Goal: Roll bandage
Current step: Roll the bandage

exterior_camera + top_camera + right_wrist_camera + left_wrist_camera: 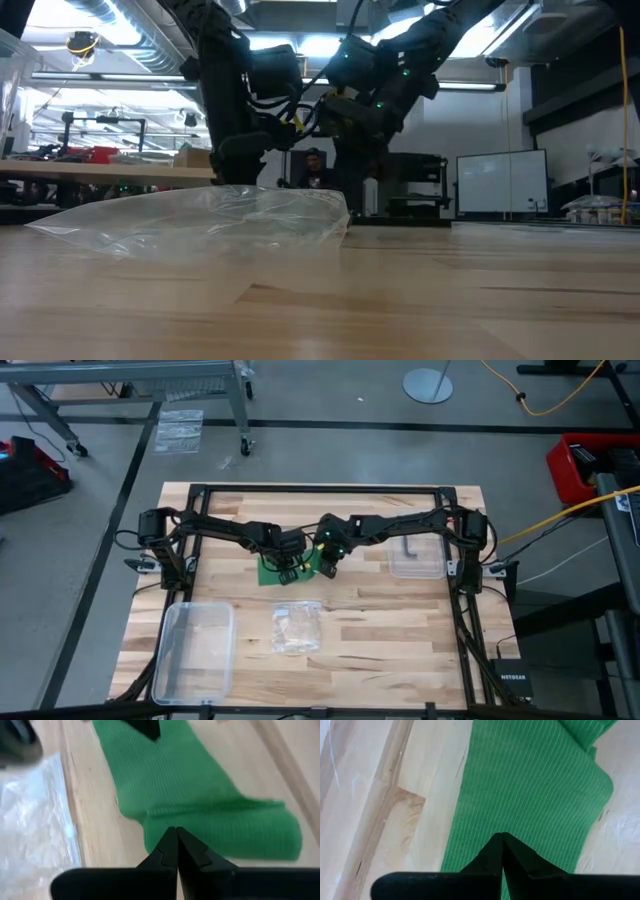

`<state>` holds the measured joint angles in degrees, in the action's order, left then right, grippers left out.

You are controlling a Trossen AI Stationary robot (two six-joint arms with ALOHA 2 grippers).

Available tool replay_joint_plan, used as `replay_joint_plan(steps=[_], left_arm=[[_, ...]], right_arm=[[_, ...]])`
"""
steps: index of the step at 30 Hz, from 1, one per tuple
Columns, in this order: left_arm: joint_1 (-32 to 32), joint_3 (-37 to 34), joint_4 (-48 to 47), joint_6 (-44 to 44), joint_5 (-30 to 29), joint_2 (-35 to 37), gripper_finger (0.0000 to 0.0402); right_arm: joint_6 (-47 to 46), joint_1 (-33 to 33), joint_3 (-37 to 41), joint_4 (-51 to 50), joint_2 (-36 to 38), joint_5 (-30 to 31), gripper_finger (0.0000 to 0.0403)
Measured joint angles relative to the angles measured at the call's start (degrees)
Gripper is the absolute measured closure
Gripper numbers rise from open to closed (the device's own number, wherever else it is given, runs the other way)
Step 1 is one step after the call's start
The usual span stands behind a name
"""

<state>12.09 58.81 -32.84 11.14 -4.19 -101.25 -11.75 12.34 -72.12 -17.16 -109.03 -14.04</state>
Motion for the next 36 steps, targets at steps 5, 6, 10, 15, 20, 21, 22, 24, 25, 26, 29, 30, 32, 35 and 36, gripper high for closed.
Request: replay_joint_plan(steps=[5, 6, 10, 15, 20, 21, 22, 24, 25, 26, 29, 30, 32, 35, 36], left_arm=[[-1.1, 0.0, -0.1, 0.4, 0.0, -0.1, 0.0401], [-1.3, -0.1, -0.4, 0.4, 0.0, -0.1, 0.0401], [-1.7, -0.4, -1.8, 1.0, 0.1, -0.3, 0.0401], [-1.5, -1.1, -2.6, 1.7, 0.1, -0.3, 0.0401], [-1.3, -4.0, -1.6, 1.7, -0.9, 0.0, 0.0401], [-1.2, -4.5, -1.5, 1.5, -1.2, 0.0, 0.0401], [-1.2, -4.8, -1.6, 1.3, -1.9, 0.0, 0.0401], [-1.2, -5.0, -1.8, 1.1, -3.5, 0.0, 0.0401], [-1.2, -5.0, -1.9, 0.6, -4.4, 0.0, 0.0401], [-1.0, -5.1, -2.0, 0.2, -4.8, 0.0, 0.0401], [-0.4, -5.1, -2.1, -0.1, -5.1, 0.0, 0.0401], [-0.3, -5.1, -2.1, -0.5, -5.3, 0.0, 0.0401], [0.1, -5.1, -2.7, -1.6, -5.4, 0.0, 0.0401], [0.5, -5.1, -3.9, -2.7, -6.5, 0.0, 0.0401], [0.5, -5.1, -4.2, -2.9, -6.9, 0.0, 0.0401]], right_arm=[[-0.4, 0.0, 0.0, 3.5, -0.4, 1.0, 0.0403], [-0.4, 0.0, -0.1, 4.1, -0.7, 1.1, 0.0403], [-1.3, 0.0, -0.3, 4.9, -3.5, 0.9, 0.0403], [-1.7, -1.1, -0.9, 6.8, -7.4, 0.4, 0.0403], [-1.7, -1.4, -0.9, 6.2, -7.8, 0.1, 0.0403], [-1.8, -1.4, -0.9, 5.9, -7.7, -0.1, 0.0403], [-1.8, -1.4, -0.9, 5.7, -7.7, -0.2, 0.0403], [-1.8, -1.4, -0.8, 5.5, -7.7, -0.5, 0.0403], [-1.8, -1.4, -0.8, 5.2, -7.7, -0.6, 0.0403], [-1.8, -1.4, -0.8, 5.0, -7.7, -0.9, 0.0403], [-1.8, -1.4, -0.8, 4.8, -7.8, -2.5, 0.0403], [-1.8, -1.4, -0.7, 4.7, -7.8, -2.7, 0.0403], [-1.8, -1.4, -0.7, 4.6, -7.8, -3.1, 0.0403], [-1.7, -1.3, -0.7, 3.7, -7.9, -3.6, 0.0403], [-1.7, -1.3, -0.7, 3.2, -7.9, -3.6, 0.0403]])
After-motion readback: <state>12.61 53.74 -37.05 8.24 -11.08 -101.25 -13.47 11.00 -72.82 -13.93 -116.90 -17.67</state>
